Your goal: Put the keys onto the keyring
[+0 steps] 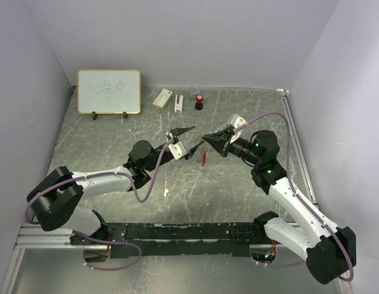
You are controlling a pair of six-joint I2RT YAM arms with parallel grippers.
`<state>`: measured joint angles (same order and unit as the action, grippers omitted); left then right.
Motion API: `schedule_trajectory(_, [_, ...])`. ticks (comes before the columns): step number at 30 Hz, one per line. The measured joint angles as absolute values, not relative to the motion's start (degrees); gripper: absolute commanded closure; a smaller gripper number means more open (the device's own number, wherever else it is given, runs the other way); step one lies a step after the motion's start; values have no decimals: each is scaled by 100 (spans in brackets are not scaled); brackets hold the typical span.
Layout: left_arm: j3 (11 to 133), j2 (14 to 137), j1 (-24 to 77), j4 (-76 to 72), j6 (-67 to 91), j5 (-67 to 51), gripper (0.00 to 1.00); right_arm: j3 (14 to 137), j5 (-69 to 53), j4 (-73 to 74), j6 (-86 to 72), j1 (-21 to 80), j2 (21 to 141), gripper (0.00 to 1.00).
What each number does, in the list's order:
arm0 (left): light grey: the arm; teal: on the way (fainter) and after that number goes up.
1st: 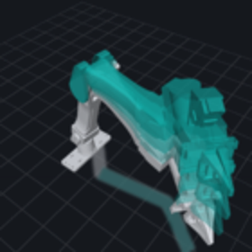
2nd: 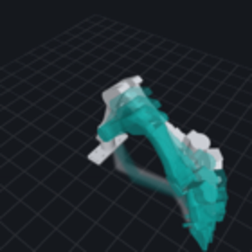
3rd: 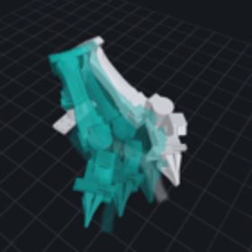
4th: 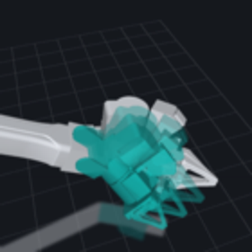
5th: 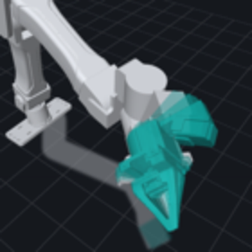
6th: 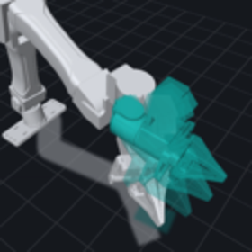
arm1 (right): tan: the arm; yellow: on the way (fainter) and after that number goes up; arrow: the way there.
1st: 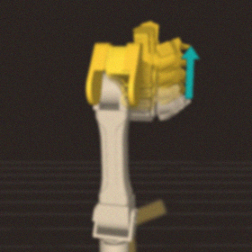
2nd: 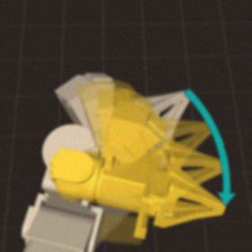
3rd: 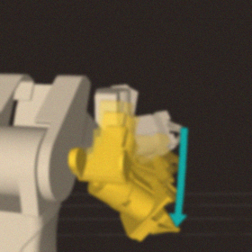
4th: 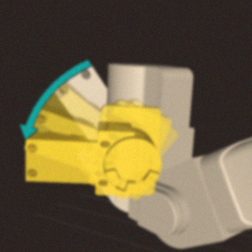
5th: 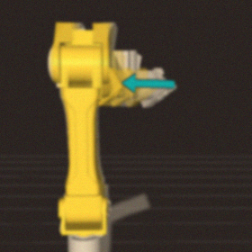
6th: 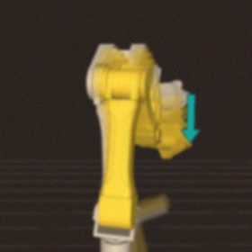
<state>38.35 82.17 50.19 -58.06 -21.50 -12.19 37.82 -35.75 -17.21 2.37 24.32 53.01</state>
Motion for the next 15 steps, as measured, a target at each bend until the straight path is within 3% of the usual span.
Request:
schedule_trajectory(9, [3970, 8374, 5054, -5763, -2292, -1214, 55, 3782, -3605, -1734, 235, 2429, 5301, 100])
schedule_trajectory(12, [4058, 8401, 5063, -5734, -2357, -1214, 57, 3782, -3627, -1737, 235, 2427, 5301, 100])
schedule_trajectory(15, [4095, 8414, 5070, -5699, -2408, -1214, 69, 3782, -3632, -1758, 233, 2421, 5295, 100])
